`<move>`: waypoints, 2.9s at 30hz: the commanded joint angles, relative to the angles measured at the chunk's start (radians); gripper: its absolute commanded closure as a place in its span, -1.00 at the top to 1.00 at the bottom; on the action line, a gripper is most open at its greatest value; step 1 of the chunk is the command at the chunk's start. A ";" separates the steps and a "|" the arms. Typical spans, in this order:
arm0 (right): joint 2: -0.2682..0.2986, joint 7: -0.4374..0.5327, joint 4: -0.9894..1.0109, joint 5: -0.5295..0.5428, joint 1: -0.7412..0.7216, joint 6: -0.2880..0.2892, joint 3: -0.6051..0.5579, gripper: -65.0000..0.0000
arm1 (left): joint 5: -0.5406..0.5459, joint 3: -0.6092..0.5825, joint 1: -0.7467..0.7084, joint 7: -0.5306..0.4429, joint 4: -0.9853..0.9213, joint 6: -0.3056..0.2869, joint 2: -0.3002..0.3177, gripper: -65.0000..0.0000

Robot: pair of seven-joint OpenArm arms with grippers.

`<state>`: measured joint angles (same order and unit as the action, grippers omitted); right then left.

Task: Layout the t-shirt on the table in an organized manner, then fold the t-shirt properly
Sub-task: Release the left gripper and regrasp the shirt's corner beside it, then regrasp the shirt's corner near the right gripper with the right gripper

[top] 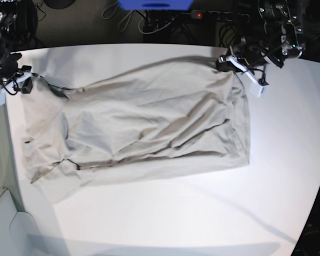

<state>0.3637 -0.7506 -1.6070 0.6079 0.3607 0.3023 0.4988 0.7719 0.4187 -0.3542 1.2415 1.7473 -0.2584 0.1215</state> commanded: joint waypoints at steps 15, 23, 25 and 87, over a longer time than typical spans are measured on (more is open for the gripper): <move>0.021 0.015 0.150 0.002 -0.098 0.004 -0.117 -0.38 | 0.018 0.084 0.063 -0.004 0.015 -0.002 0.040 -0.99; 0.041 0.015 0.150 0.002 -0.114 0.004 -0.199 -0.93 | 0.018 0.154 0.091 -0.003 0.019 -0.002 0.042 -0.99; 0.044 0.015 0.150 0.002 -0.116 -0.001 -0.191 -1.00 | 0.018 0.176 0.111 0.025 0.019 -0.002 0.042 -0.99; -0.018 0.013 -0.095 0.002 -0.035 0.139 -0.375 0.15 | 0.019 0.233 0.304 0.100 0.029 -0.003 0.040 -0.99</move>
<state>0.3321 -0.7620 -1.6867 0.5934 0.3305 0.4301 0.1146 0.7712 0.6502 -0.0605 1.3579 1.7607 -0.2588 0.1493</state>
